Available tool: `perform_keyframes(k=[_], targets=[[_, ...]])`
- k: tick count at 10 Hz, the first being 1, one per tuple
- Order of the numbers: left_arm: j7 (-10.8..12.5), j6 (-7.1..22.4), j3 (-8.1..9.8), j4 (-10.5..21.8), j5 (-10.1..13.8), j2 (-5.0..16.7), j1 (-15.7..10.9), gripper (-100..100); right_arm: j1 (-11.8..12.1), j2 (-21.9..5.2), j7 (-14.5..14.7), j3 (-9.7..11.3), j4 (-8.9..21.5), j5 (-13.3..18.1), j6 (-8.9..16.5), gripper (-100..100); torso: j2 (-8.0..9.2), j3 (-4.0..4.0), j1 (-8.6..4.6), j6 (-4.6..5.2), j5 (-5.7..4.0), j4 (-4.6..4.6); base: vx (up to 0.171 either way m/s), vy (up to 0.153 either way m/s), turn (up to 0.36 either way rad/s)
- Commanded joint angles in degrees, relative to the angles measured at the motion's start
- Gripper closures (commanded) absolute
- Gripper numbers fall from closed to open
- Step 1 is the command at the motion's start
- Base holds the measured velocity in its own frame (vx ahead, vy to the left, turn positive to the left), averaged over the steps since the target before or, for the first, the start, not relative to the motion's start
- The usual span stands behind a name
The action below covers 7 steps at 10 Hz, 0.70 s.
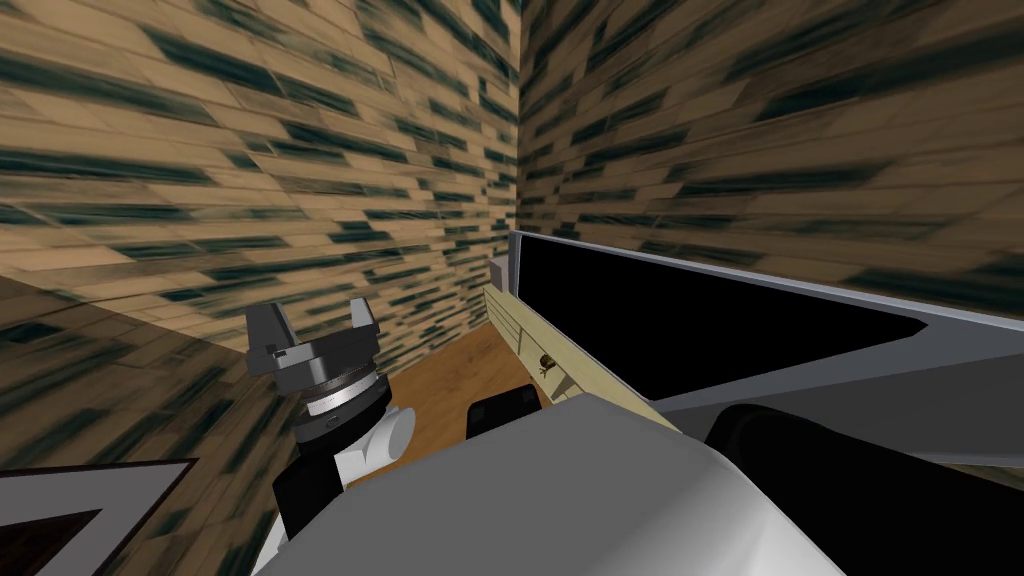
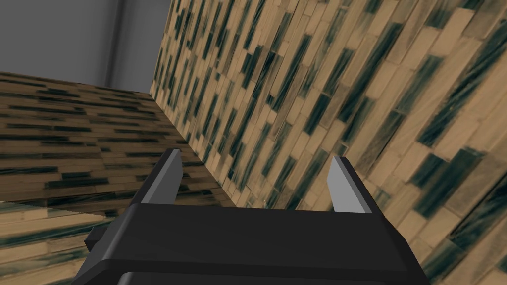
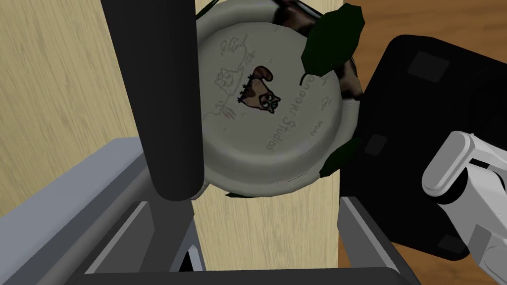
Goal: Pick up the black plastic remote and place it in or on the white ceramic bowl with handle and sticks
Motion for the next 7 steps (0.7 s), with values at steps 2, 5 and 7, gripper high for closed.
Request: perform_keyframes(k=[2, 5, 7], targets=[[0.0, 0.0, 0.0, 0.0, 0.0, 0.0, 0.0, 0, 1.33, -0.2, -2.86, 1.2, 0.99, -2.86, -0.23, -100, 0.0, 0.0, 0.0, 0.0, 0.0, 0.0, -0.085, -0.013, 0.155], [0.0, 0.01, 0.0, 0.01, 0.0, 0.0, -0.03, 0, 2.67, -0.4, -6.58, 2.4, 1.97, -5.91, -0.45, -100, 0.71, 0.43, -0.13, -0.04, -0.03, 0.18, -0.22, -0.031, 0.443], [0.0, 0.01, 0.0, 0.01, 0.0, 0.0, -0.03, 0, 4.0, -0.6, -9.22, 3.6, 2.96, -8.75, -0.68, -100, 0.83, 0.48, -0.14, -0.04, -0.04, 0.2, -0.265, 0.01, 0.443]])
